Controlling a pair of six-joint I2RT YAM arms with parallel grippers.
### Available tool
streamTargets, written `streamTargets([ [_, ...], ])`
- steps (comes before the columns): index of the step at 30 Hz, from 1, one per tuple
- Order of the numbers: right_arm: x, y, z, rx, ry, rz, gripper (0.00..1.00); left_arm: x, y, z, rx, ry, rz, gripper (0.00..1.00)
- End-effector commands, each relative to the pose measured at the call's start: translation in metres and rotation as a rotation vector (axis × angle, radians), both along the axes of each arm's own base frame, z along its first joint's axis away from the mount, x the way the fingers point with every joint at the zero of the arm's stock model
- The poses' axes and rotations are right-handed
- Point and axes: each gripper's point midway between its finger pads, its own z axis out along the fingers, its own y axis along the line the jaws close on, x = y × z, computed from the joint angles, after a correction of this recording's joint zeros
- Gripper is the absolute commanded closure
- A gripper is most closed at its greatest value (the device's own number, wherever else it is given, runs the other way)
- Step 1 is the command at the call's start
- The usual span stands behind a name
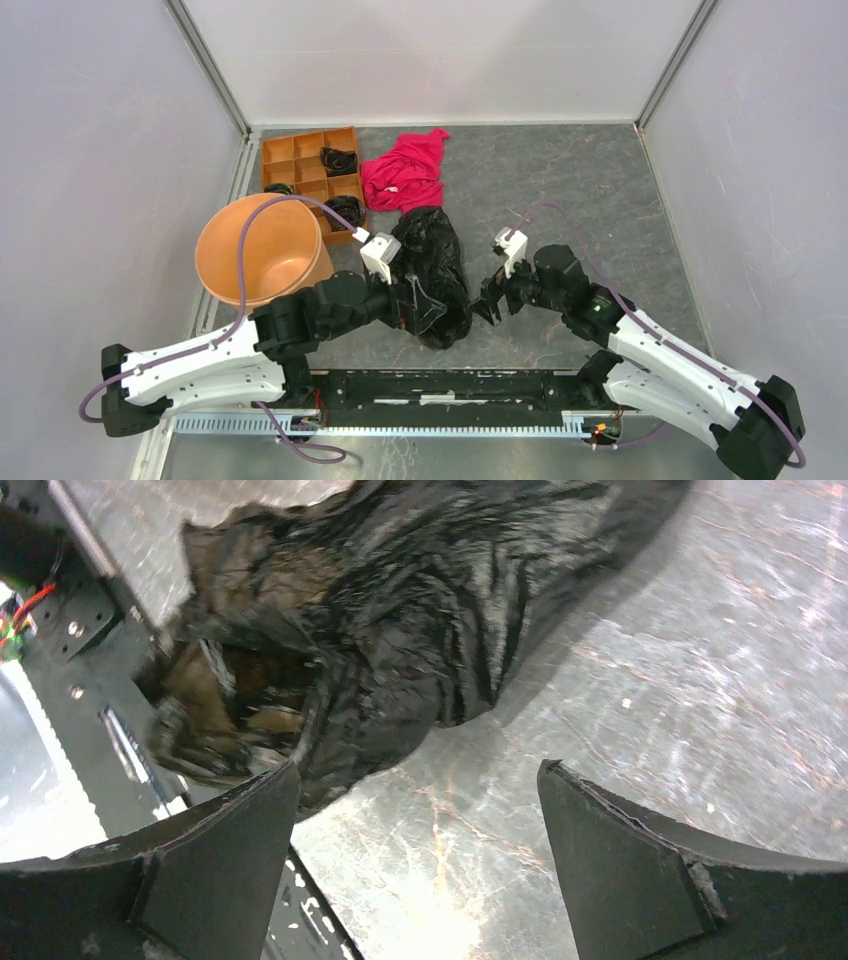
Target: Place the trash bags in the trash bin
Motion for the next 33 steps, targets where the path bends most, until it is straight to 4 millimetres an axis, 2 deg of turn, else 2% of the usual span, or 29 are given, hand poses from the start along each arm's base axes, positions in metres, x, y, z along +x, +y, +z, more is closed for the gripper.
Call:
streamTargets([
  [1, -0.002, 0.018, 0.023, -0.044, -0.125, 0.076, 0.04, 0.013, 0.019, 0.008, 0.060, -0.010, 0.110, 0.00],
  [5, -0.010, 0.031, 0.038, -0.085, -0.183, 0.135, 0.04, 0.020, 0.024, 0.011, 0.059, -0.021, 0.162, 0.00],
  [7, -0.013, 0.034, 0.038, -0.133, -0.205, 0.167, 0.02, 0.023, 0.025, 0.013, 0.067, -0.032, 0.175, 0.00],
  [10, -0.023, 0.043, 0.024, -0.205, -0.207, 0.237, 0.03, 0.028, 0.029, 0.022, 0.108, -0.065, 0.188, 0.00],
  [13, -0.043, 0.064, 0.007, -0.237, -0.235, 0.303, 0.03, 0.038, 0.047, 0.040, 0.102, -0.096, 0.278, 0.00],
  [16, -0.034, 0.073, -0.003, -0.304, -0.284, 0.234, 0.04, 0.033, 0.052, 0.039, 0.031, -0.098, 0.271, 0.00],
  [21, -0.004, 0.073, -0.009, -0.379, -0.354, 0.081, 0.16, 0.025, 0.057, 0.018, 0.096, -0.046, 0.254, 0.00],
  [23, 0.001, 0.076, -0.012, -0.353, -0.367, 0.046, 0.30, 0.022, 0.056, 0.019, 0.081, -0.032, 0.245, 0.00],
  [27, 0.007, 0.082, -0.017, -0.247, -0.333, -0.012, 0.41, 0.018, 0.047, 0.016, 0.006, -0.010, 0.226, 0.00],
  [28, 0.007, 0.084, -0.018, -0.215, -0.313, -0.008, 0.51, 0.018, 0.045, 0.015, -0.006, -0.005, 0.223, 0.00],
  [29, 0.006, 0.086, -0.019, -0.183, -0.284, 0.003, 0.67, 0.017, 0.043, 0.015, -0.017, -0.003, 0.216, 0.00],
  [30, 0.008, 0.085, -0.020, -0.132, -0.233, -0.006, 0.96, 0.016, 0.040, 0.015, -0.021, 0.000, 0.207, 0.00],
  [31, 0.011, 0.079, -0.020, -0.080, -0.184, -0.025, 1.00, 0.015, 0.037, 0.016, -0.026, 0.003, 0.194, 0.00],
  [33, 0.019, 0.060, -0.015, 0.103, -0.074, -0.103, 1.00, 0.010, 0.029, 0.016, -0.026, 0.019, 0.149, 0.00],
])
